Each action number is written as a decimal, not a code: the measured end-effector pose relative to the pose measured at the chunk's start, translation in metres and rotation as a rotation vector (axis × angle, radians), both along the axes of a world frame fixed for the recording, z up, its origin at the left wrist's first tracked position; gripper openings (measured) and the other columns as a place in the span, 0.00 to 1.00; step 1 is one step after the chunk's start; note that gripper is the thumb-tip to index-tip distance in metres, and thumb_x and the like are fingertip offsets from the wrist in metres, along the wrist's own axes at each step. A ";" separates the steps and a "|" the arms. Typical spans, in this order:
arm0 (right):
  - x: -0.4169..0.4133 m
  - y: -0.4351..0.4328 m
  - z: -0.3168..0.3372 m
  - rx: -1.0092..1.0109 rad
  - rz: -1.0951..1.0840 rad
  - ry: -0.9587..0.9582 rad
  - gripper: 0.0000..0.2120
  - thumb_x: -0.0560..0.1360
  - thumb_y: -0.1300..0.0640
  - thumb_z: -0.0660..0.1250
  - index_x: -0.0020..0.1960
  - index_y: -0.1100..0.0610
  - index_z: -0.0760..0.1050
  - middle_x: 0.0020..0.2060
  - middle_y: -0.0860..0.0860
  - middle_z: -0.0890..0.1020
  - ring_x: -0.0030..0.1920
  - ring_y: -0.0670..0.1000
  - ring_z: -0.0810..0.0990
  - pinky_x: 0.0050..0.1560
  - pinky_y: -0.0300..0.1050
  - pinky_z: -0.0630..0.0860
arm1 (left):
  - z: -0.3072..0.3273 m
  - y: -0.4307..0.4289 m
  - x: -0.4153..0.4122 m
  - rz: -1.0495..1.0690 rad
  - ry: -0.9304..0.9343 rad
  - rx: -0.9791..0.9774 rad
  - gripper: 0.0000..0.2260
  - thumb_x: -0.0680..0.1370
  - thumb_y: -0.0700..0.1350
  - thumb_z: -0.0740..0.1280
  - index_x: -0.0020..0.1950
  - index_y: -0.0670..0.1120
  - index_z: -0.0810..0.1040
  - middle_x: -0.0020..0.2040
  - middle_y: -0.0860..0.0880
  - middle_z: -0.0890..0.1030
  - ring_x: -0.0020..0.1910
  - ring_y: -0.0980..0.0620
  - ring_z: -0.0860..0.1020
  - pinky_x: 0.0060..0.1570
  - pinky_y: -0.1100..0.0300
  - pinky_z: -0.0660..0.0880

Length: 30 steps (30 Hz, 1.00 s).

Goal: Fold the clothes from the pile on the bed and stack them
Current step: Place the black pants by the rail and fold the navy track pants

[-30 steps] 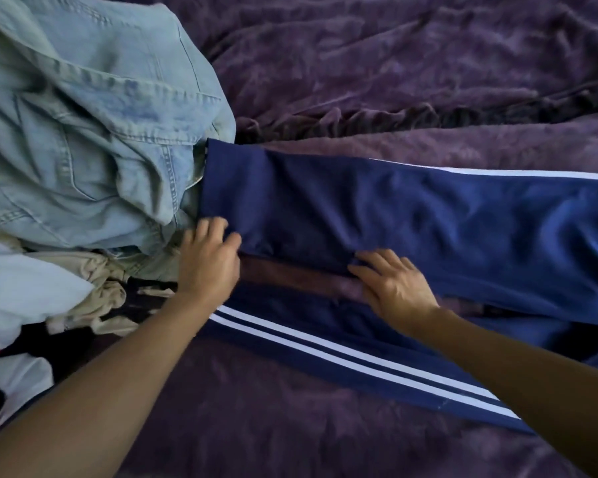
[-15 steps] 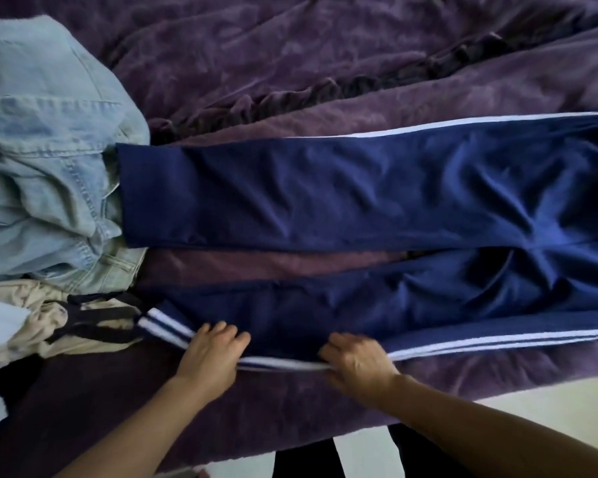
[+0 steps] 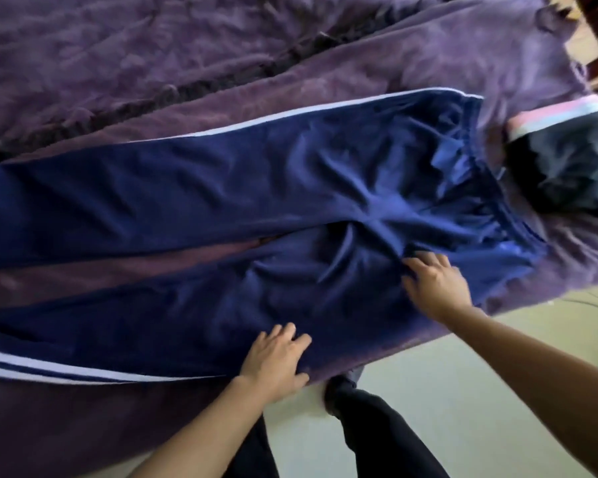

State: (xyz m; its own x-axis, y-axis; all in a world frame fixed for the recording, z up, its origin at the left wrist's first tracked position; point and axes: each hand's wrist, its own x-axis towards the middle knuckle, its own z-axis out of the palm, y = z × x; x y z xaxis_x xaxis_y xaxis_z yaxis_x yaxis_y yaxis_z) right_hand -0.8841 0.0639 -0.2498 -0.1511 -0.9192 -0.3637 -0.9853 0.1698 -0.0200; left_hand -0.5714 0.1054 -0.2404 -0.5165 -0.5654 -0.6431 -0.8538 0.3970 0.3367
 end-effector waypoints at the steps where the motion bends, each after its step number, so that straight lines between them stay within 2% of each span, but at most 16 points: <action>1: -0.034 0.009 -0.002 0.091 -0.013 0.061 0.21 0.76 0.47 0.65 0.68 0.50 0.72 0.68 0.54 0.72 0.68 0.58 0.68 0.59 0.55 0.71 | -0.004 0.010 -0.020 -0.001 -0.040 0.005 0.23 0.74 0.54 0.65 0.67 0.52 0.66 0.62 0.48 0.67 0.63 0.46 0.67 0.57 0.51 0.68; 3: -0.091 0.034 -0.002 0.256 0.016 0.143 0.26 0.79 0.42 0.58 0.75 0.46 0.61 0.75 0.49 0.61 0.75 0.52 0.58 0.65 0.52 0.65 | -0.008 0.024 -0.046 0.009 -0.136 -0.035 0.20 0.76 0.49 0.64 0.67 0.51 0.64 0.63 0.48 0.67 0.63 0.46 0.68 0.56 0.52 0.70; 5: -0.129 0.055 0.003 0.280 0.056 0.107 0.25 0.80 0.42 0.55 0.75 0.45 0.60 0.77 0.46 0.58 0.76 0.49 0.56 0.67 0.48 0.62 | -0.010 0.030 -0.057 0.051 -0.198 -0.056 0.21 0.76 0.48 0.64 0.68 0.51 0.64 0.63 0.49 0.68 0.62 0.47 0.69 0.55 0.54 0.71; 7: -0.151 0.058 0.010 0.226 0.090 0.038 0.23 0.79 0.47 0.59 0.74 0.46 0.64 0.75 0.46 0.62 0.75 0.48 0.58 0.66 0.46 0.62 | -0.008 0.027 -0.065 0.114 -0.194 -0.058 0.21 0.75 0.53 0.65 0.66 0.51 0.65 0.61 0.50 0.69 0.61 0.48 0.69 0.54 0.55 0.70; 9: -0.169 0.046 0.015 0.172 0.139 0.031 0.26 0.74 0.52 0.64 0.72 0.47 0.67 0.74 0.47 0.65 0.75 0.49 0.60 0.65 0.47 0.61 | -0.007 0.019 -0.081 0.120 -0.151 -0.089 0.21 0.75 0.56 0.65 0.64 0.52 0.66 0.59 0.51 0.70 0.60 0.49 0.70 0.55 0.55 0.68; 13: -0.202 0.028 0.014 0.112 0.220 0.110 0.34 0.69 0.56 0.70 0.74 0.49 0.65 0.75 0.51 0.63 0.76 0.55 0.58 0.69 0.56 0.59 | -0.016 0.006 -0.133 0.080 -0.030 -0.151 0.15 0.76 0.52 0.64 0.62 0.52 0.70 0.56 0.51 0.70 0.58 0.49 0.70 0.55 0.54 0.68; 16: -0.222 0.025 0.005 -0.081 0.195 0.024 0.27 0.65 0.62 0.73 0.64 0.54 0.78 0.68 0.53 0.75 0.72 0.60 0.67 0.63 0.59 0.65 | -0.023 0.004 -0.157 0.138 0.000 -0.155 0.07 0.78 0.48 0.61 0.52 0.48 0.74 0.51 0.51 0.73 0.55 0.49 0.73 0.45 0.56 0.68; 18: -0.230 0.027 0.004 -0.144 0.206 -0.035 0.18 0.69 0.62 0.70 0.58 0.55 0.81 0.63 0.52 0.79 0.69 0.59 0.71 0.60 0.58 0.67 | -0.020 0.004 -0.158 0.162 0.007 -0.138 0.05 0.79 0.47 0.60 0.49 0.46 0.72 0.50 0.50 0.76 0.53 0.47 0.75 0.44 0.54 0.68; 22: -0.237 0.015 0.024 -0.172 0.194 -0.095 0.13 0.72 0.58 0.67 0.55 0.58 0.81 0.55 0.55 0.83 0.60 0.58 0.79 0.56 0.57 0.70 | 0.006 -0.019 -0.138 0.301 0.111 -0.053 0.08 0.79 0.47 0.62 0.43 0.46 0.68 0.43 0.42 0.80 0.46 0.37 0.78 0.41 0.48 0.73; 24: -0.235 -0.010 0.045 -0.236 0.156 -0.115 0.15 0.72 0.51 0.59 0.48 0.60 0.79 0.44 0.58 0.84 0.47 0.61 0.83 0.51 0.56 0.72 | 0.026 -0.050 -0.121 0.431 0.212 -0.094 0.05 0.78 0.46 0.65 0.45 0.45 0.74 0.40 0.41 0.81 0.43 0.37 0.79 0.40 0.47 0.74; 26: -0.229 -0.047 0.067 -0.308 0.112 -0.128 0.16 0.73 0.49 0.55 0.44 0.60 0.76 0.36 0.60 0.81 0.39 0.63 0.81 0.44 0.54 0.72 | 0.045 -0.092 -0.104 0.534 0.303 -0.221 0.03 0.76 0.43 0.69 0.48 0.44 0.79 0.40 0.43 0.83 0.42 0.41 0.81 0.40 0.49 0.76; 28: -0.224 -0.086 0.081 -0.355 0.048 -0.122 0.14 0.76 0.48 0.57 0.46 0.58 0.75 0.37 0.62 0.81 0.39 0.65 0.80 0.38 0.51 0.69 | 0.056 -0.133 -0.090 0.616 0.383 -0.337 0.03 0.74 0.39 0.71 0.47 0.42 0.80 0.40 0.44 0.83 0.41 0.44 0.81 0.42 0.50 0.76; 30: -0.217 -0.134 0.089 -0.376 0.005 -0.115 0.13 0.78 0.46 0.61 0.50 0.56 0.75 0.41 0.63 0.81 0.42 0.66 0.80 0.38 0.50 0.68 | 0.063 -0.179 -0.076 0.682 0.418 -0.431 0.03 0.74 0.38 0.71 0.47 0.41 0.81 0.41 0.44 0.83 0.41 0.44 0.81 0.44 0.51 0.76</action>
